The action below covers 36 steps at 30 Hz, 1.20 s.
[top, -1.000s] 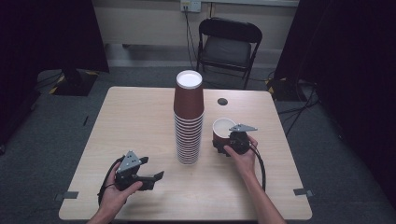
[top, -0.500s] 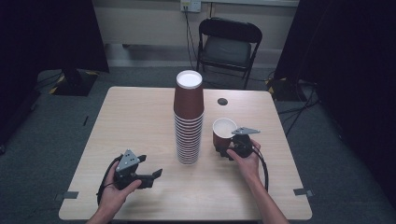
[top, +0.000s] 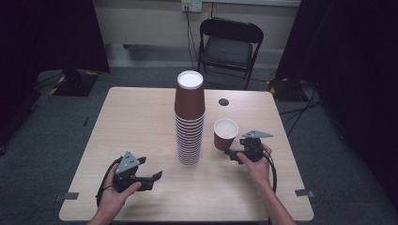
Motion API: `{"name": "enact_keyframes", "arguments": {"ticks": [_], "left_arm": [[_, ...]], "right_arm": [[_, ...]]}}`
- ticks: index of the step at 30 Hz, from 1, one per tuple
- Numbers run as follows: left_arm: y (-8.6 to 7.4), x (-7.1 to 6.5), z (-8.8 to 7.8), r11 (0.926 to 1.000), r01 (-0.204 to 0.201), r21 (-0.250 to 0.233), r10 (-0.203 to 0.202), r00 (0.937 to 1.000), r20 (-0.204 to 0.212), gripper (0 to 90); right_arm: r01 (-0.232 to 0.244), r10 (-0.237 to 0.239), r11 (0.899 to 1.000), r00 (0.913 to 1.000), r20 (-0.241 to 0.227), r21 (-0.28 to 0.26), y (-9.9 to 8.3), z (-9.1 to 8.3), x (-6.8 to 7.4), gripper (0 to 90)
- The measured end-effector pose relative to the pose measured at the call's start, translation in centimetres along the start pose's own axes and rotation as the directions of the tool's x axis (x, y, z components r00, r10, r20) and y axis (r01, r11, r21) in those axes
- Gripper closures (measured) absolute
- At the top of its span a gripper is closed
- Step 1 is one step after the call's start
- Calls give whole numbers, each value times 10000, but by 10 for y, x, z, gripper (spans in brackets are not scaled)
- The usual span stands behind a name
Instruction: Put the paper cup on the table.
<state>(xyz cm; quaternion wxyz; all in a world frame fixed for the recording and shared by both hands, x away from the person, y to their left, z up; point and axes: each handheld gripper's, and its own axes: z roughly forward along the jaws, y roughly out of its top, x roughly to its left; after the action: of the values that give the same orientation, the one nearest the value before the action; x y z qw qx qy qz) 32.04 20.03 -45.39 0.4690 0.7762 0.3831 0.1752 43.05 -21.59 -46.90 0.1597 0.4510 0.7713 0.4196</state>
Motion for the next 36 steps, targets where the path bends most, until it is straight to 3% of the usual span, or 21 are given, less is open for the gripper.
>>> {"name": "enact_keyframes", "arguments": {"ticks": [7, 16, 20, 36], "left_arm": [[-2, 8, 0, 9989, 457, 55, -455, 9984, -349, 159], [-2, 13, -3, 9982, 592, 10, -591, 9968, -530, 159], [-2, 14, -2, 9979, 646, 42, -643, 9961, -598, 160], [-4, 16, -4, 9978, 656, 83, -649, 9957, -663, 160]], "right_arm": [[-13, 12, 9996, 10000, -45, -269, 0, -16, 4, 135], [-116, 102, 9990, 9994, -338, -439, -7, -42, 11, 144], [0, -12, 9993, 9995, -316, -387, -12, -54, 13, 143], [-334, 314, 9980, 9988, -380, -534, -37, -92, 19, 142]]}}
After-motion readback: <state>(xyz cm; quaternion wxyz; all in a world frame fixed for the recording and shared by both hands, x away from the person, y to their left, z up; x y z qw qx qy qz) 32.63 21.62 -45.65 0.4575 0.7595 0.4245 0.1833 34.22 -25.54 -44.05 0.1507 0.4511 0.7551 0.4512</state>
